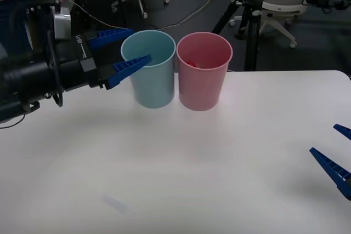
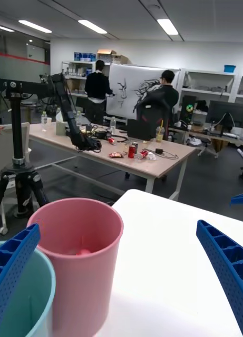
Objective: Grasp the object on the table and drop it into the matching bin: aluminum can to the light blue bin, PET bottle to the pink bin.
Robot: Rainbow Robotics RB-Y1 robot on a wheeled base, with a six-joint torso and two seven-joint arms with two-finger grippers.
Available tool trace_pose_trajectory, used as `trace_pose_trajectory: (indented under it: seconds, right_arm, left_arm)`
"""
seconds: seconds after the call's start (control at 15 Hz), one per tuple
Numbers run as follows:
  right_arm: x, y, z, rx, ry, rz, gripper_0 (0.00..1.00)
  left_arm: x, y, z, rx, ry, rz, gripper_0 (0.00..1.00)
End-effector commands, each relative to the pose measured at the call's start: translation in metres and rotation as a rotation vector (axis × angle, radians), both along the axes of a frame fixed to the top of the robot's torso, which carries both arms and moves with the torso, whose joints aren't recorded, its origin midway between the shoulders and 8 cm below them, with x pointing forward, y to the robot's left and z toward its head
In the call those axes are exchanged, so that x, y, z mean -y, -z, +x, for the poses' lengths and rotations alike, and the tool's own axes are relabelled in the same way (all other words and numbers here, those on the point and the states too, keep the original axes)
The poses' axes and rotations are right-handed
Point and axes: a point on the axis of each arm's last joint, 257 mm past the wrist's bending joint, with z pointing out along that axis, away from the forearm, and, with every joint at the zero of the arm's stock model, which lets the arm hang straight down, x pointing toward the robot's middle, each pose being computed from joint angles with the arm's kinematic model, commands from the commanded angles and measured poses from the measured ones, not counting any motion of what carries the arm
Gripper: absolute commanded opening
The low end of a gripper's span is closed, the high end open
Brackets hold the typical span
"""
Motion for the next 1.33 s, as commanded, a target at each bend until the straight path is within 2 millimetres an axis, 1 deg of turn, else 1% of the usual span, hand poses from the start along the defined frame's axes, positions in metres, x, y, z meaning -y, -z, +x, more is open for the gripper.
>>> trace_pose_trajectory:
  seconds: [0.07,0.33,0.47,0.67,0.73,0.8,0.93,1.2,1.33]
  right_arm:
    - [0.000,0.000,0.000,0.000,0.000,0.000,1.00]
    - [0.000,0.000,0.000,0.000,0.000,0.000,1.00]
    - [0.000,0.000,0.000,0.000,0.000,0.000,1.00]
    - [0.000,0.000,0.000,0.000,0.000,0.000,1.00]
    - [0.000,0.000,0.000,0.000,0.000,0.000,1.00]
    - [0.000,0.000,0.000,0.000,0.000,0.000,1.00]
    - [0.000,0.000,0.000,0.000,0.000,0.000,1.00]
    - [0.000,0.000,0.000,0.000,0.000,0.000,1.00]
    - [0.000,0.000,0.000,0.000,0.000,0.000,1.00]
  left_arm:
    - [-0.024,0.008,-0.014,0.004,-0.039,-0.013,1.00]
    - [-0.058,0.025,-0.034,0.014,-0.118,-0.024,1.00]
    - [-0.079,0.040,-0.041,0.012,-0.169,-0.028,1.00]
    - [-0.103,0.063,-0.053,-0.001,-0.243,-0.019,1.00]
    - [-0.108,0.067,-0.057,0.000,-0.267,-0.011,1.00]
    - [-0.114,0.075,-0.065,-0.013,-0.298,-0.010,1.00]
    - [-0.122,0.085,-0.079,-0.027,-0.335,-0.012,1.00]
    - [-0.134,0.108,-0.124,-0.077,-0.349,0.001,1.00]
    - [-0.140,0.116,-0.139,-0.091,-0.349,0.006,1.00]
